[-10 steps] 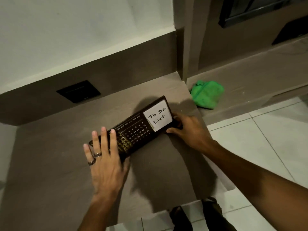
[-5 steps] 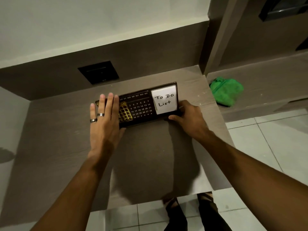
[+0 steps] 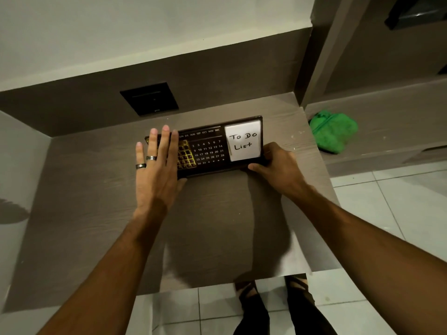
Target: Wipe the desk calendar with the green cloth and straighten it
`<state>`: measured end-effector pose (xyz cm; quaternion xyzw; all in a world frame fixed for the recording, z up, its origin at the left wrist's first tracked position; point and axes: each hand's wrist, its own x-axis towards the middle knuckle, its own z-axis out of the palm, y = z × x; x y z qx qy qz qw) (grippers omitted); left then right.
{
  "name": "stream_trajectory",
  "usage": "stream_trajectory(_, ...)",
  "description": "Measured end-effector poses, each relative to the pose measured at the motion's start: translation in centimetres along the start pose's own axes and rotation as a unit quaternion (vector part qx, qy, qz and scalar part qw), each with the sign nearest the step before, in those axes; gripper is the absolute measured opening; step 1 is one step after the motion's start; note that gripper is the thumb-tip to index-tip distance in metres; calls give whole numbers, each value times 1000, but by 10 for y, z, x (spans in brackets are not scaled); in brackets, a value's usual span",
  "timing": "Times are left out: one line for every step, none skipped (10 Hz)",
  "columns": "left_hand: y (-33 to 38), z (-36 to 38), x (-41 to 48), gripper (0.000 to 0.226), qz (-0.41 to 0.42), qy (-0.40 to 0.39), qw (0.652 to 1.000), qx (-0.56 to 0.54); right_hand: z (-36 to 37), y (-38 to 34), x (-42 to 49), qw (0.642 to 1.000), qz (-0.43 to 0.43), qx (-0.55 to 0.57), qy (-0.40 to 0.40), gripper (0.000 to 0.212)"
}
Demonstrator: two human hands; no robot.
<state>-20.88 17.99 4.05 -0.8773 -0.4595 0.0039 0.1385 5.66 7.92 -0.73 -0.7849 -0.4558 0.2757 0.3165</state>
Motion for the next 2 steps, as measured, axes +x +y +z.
stream_trajectory(1,-2,-9,143,-41,16,996,-73,-11,7,-8,999,-25,28,7,65)
stream_trajectory(9,-3,-31,136,-49,35,994,-90,-25,20,-36,996,-25,75,29,65)
